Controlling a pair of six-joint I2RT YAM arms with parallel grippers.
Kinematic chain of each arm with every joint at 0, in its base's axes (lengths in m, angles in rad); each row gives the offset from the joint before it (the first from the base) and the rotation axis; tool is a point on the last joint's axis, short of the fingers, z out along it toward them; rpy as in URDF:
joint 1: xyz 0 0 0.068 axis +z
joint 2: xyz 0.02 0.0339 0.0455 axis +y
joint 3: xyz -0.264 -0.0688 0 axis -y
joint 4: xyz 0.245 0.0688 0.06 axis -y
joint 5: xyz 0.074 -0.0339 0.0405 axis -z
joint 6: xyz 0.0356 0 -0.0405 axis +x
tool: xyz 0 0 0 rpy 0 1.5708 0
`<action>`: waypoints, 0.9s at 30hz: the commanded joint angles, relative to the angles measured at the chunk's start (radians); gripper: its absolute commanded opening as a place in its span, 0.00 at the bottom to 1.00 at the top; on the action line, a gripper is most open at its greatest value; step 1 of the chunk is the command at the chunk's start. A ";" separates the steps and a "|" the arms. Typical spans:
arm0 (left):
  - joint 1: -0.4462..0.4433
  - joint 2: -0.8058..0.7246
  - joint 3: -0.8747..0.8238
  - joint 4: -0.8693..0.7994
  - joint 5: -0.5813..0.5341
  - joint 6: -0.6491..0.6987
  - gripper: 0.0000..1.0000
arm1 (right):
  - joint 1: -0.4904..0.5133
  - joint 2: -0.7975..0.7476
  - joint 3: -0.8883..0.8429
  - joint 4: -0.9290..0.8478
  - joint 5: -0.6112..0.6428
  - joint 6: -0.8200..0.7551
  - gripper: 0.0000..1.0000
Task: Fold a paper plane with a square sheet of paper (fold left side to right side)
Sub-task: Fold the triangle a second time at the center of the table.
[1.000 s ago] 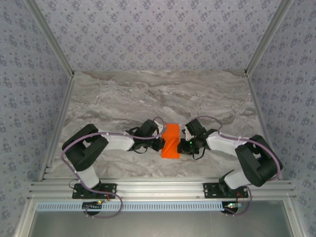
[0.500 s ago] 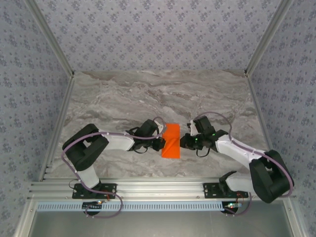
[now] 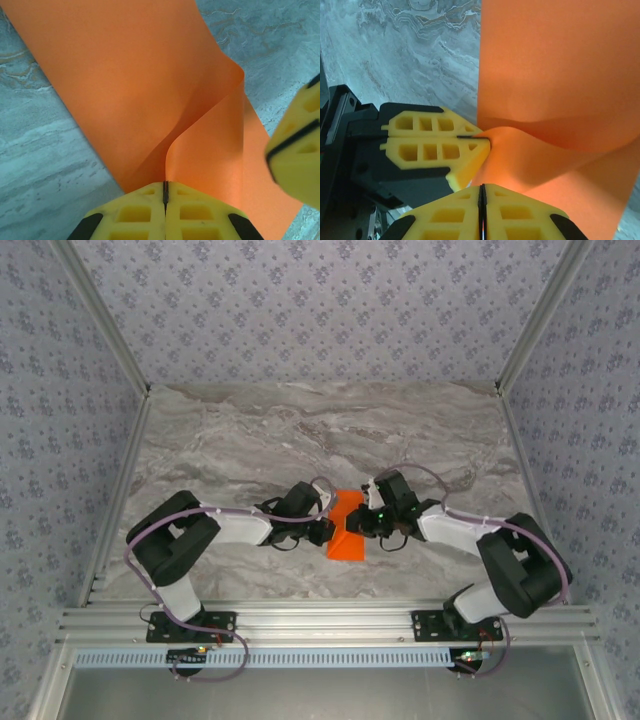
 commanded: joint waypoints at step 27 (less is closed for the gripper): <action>-0.016 0.037 0.024 -0.066 -0.024 0.024 0.05 | 0.031 0.143 0.071 -0.120 0.091 -0.072 0.08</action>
